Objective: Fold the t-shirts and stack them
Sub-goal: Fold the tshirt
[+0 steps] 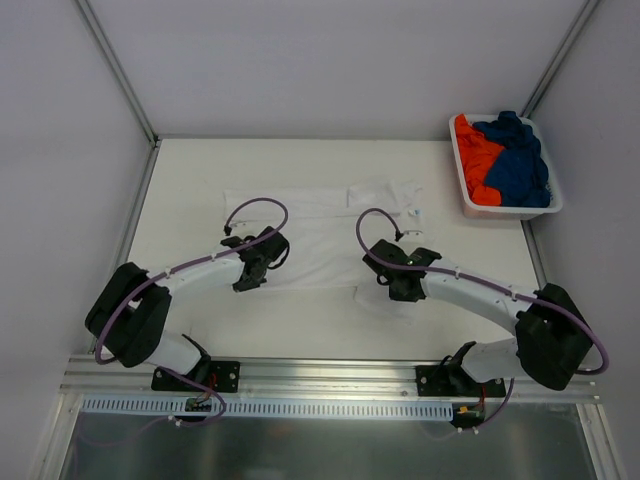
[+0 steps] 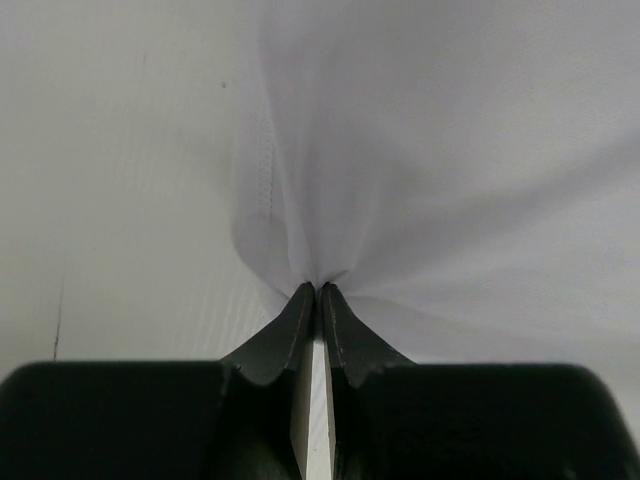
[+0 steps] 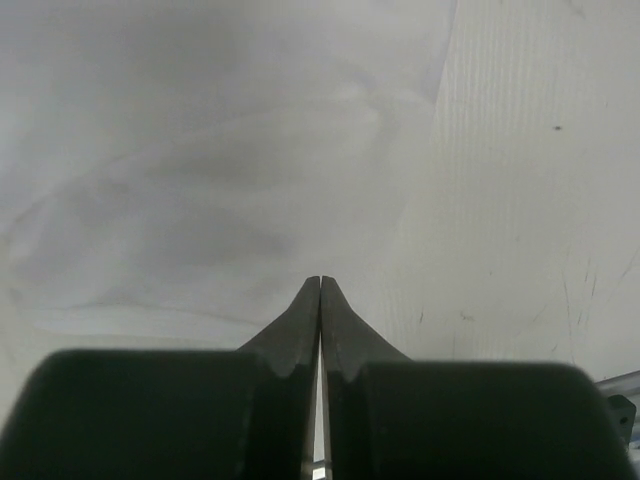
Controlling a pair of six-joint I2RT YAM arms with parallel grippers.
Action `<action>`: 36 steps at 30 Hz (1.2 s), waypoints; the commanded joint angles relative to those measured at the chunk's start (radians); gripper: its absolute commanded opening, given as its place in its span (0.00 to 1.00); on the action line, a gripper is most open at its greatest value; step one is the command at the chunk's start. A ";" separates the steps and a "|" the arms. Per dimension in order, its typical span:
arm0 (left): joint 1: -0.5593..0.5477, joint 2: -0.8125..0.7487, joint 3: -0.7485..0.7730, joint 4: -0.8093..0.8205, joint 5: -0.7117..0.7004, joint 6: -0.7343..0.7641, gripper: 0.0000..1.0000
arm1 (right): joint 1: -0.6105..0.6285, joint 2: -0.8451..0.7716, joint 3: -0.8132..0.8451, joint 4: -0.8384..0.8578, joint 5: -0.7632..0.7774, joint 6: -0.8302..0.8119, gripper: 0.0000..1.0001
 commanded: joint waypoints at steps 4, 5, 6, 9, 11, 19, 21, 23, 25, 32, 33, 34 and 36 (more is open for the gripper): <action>-0.003 -0.091 0.059 -0.121 -0.032 0.035 0.06 | 0.006 0.013 0.093 -0.073 0.065 -0.020 0.01; -0.003 -0.094 0.058 -0.126 -0.031 0.035 0.07 | 0.004 0.010 0.087 -0.072 0.059 -0.017 0.05; -0.003 -0.096 0.053 -0.129 -0.031 0.033 0.07 | 0.006 0.005 0.078 -0.075 0.050 -0.011 0.13; -0.003 -0.087 0.041 -0.132 -0.031 0.024 0.07 | 0.007 -0.003 0.029 -0.059 0.024 0.009 0.53; -0.003 -0.076 0.033 -0.132 -0.026 0.019 0.07 | 0.009 -0.003 -0.007 -0.053 0.007 0.026 0.65; -0.003 -0.070 0.018 -0.132 -0.026 0.015 0.07 | 0.039 0.037 -0.068 -0.026 -0.027 0.070 0.69; -0.003 -0.071 0.012 -0.132 -0.026 0.015 0.06 | 0.046 0.054 -0.071 -0.009 -0.035 0.076 0.69; -0.003 -0.070 0.009 -0.132 -0.029 0.013 0.06 | 0.053 0.082 -0.073 0.017 -0.048 0.081 0.70; -0.003 -0.070 0.004 -0.132 -0.029 0.012 0.06 | 0.062 0.103 -0.071 0.037 -0.061 0.081 0.70; -0.003 -0.064 -0.001 -0.132 -0.029 0.010 0.06 | 0.107 0.194 -0.047 0.063 -0.073 0.106 0.68; -0.003 -0.064 -0.004 -0.132 -0.031 0.010 0.06 | 0.112 0.195 -0.047 0.066 -0.073 0.110 0.66; -0.003 -0.064 -0.004 -0.132 -0.031 0.008 0.06 | 0.122 0.198 -0.048 0.066 -0.074 0.115 0.62; -0.003 -0.064 -0.001 -0.132 -0.032 0.012 0.06 | 0.131 0.206 -0.053 0.071 -0.074 0.124 0.45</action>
